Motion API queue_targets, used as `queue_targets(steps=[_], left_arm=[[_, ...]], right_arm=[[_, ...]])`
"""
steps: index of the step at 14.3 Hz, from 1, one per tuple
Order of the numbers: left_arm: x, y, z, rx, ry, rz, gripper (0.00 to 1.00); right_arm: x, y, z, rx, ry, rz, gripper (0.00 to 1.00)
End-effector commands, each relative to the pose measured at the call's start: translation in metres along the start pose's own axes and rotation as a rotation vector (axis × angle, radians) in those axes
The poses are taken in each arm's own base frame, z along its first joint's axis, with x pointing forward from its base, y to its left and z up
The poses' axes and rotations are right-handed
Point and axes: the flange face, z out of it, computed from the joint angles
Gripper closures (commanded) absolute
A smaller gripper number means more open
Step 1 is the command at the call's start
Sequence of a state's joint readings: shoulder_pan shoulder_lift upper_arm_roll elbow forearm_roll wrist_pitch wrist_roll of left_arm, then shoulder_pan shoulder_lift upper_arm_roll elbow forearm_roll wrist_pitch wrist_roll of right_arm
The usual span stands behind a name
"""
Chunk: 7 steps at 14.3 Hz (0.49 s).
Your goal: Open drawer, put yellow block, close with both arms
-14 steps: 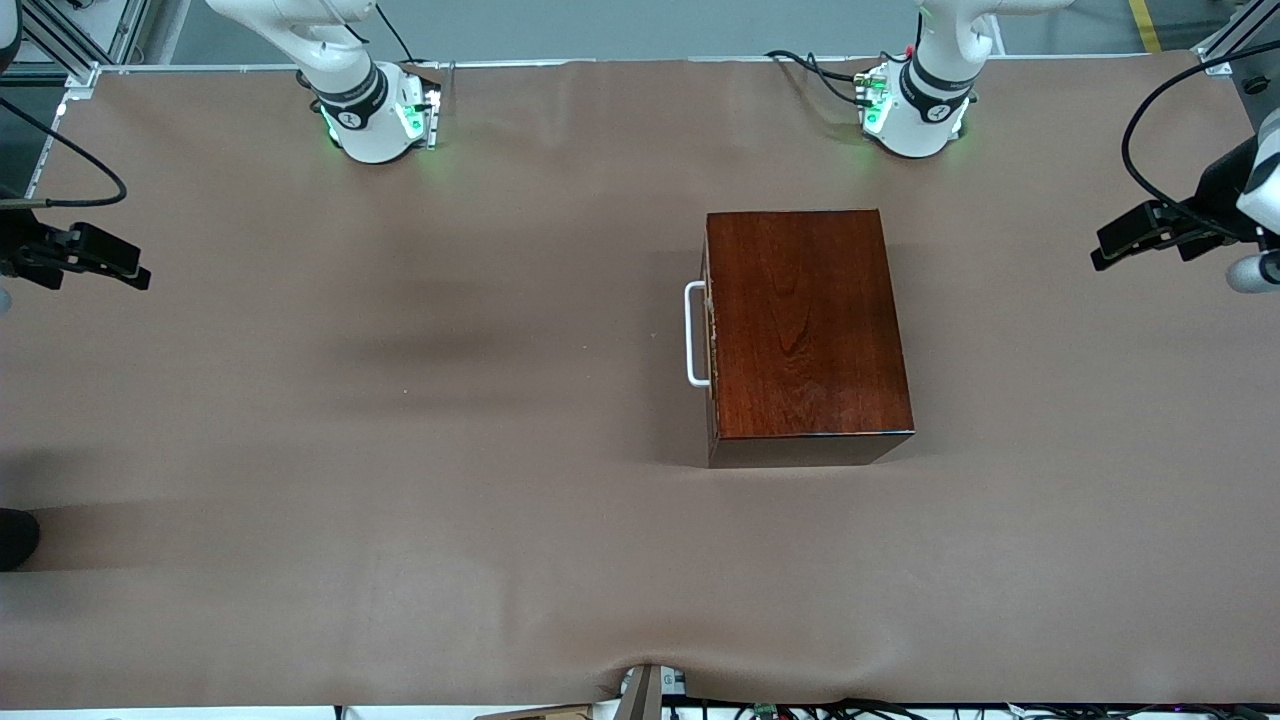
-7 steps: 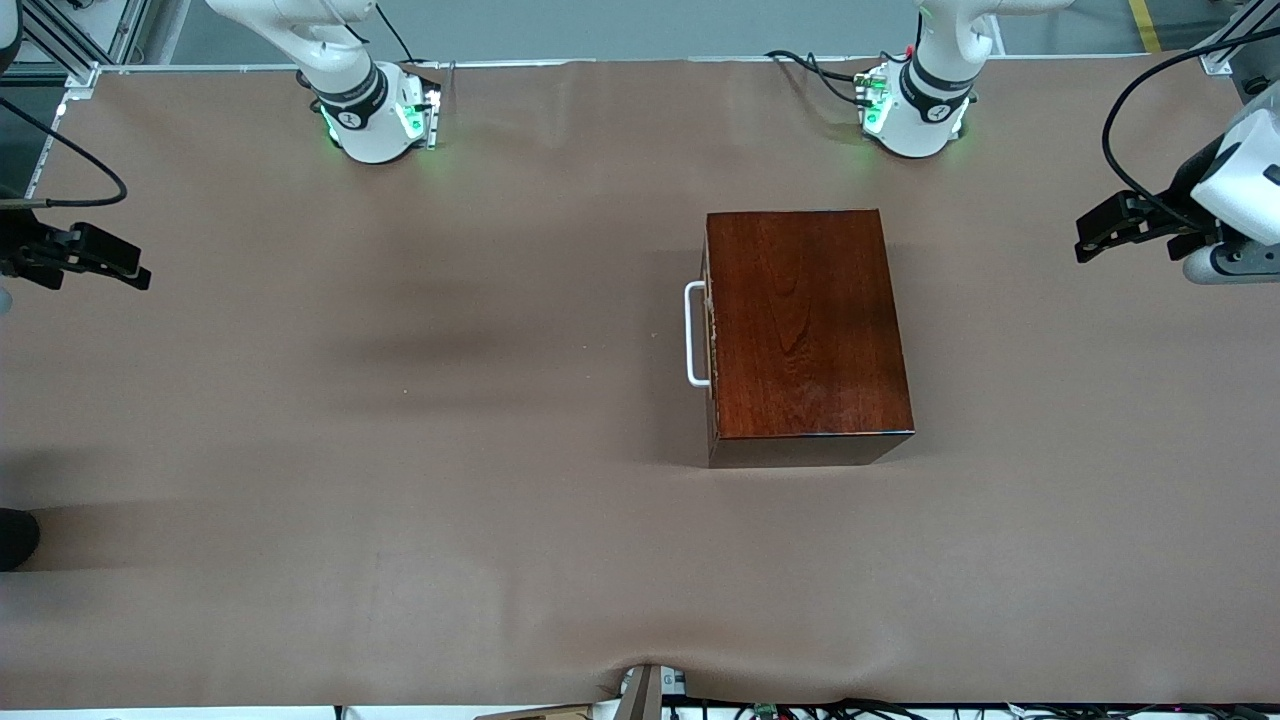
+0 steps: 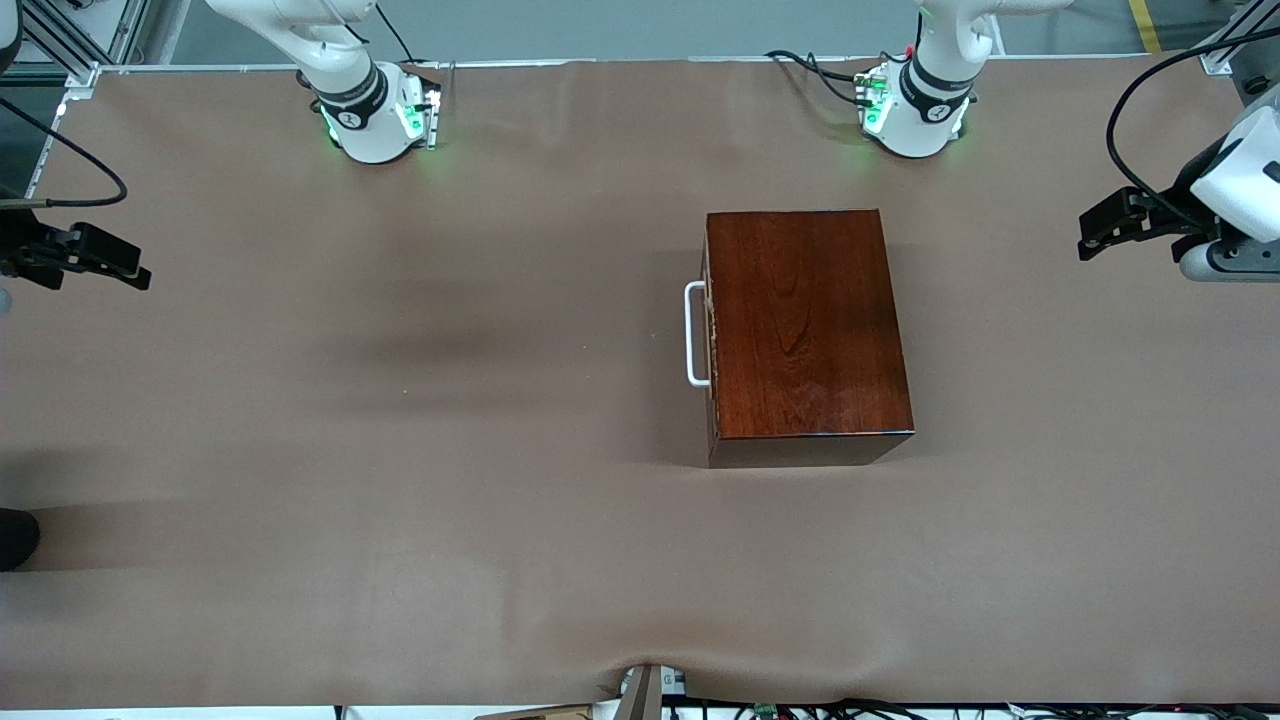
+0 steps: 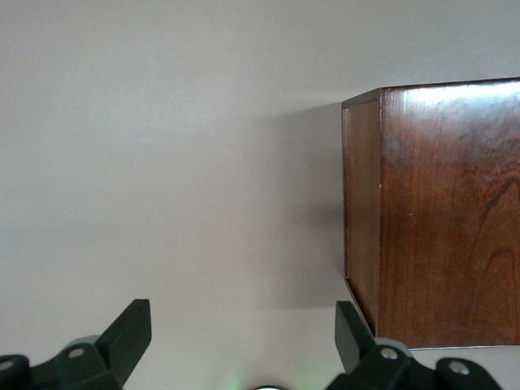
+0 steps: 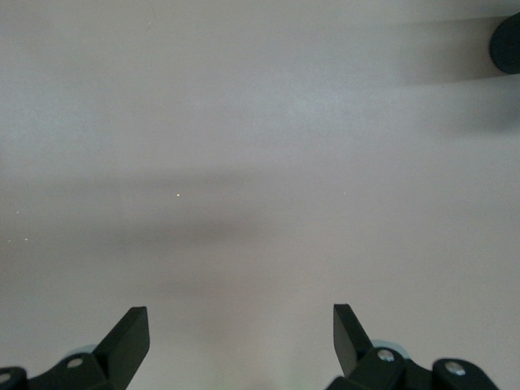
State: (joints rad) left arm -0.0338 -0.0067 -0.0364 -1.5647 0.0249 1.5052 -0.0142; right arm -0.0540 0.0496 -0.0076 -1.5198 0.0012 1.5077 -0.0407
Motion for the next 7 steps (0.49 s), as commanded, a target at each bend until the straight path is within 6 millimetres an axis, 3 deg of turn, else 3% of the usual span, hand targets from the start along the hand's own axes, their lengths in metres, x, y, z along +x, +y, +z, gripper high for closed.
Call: queue_targets(steps=[1, 7], left_arm=[[-0.0075, -0.0011, -0.0111, 0.011, 0.016, 0.022, 0.00], [-0.0024, -0.0038, -0.0094, -0.004, 0.019, 0.007, 0.00]], right_arm=[[-0.0090, 0.0015, -0.0057, -0.001, 0.008, -0.001, 0.00], [-0.0088, 0.0007, -0.0059, -0.001, 0.009, -0.002, 0.00]])
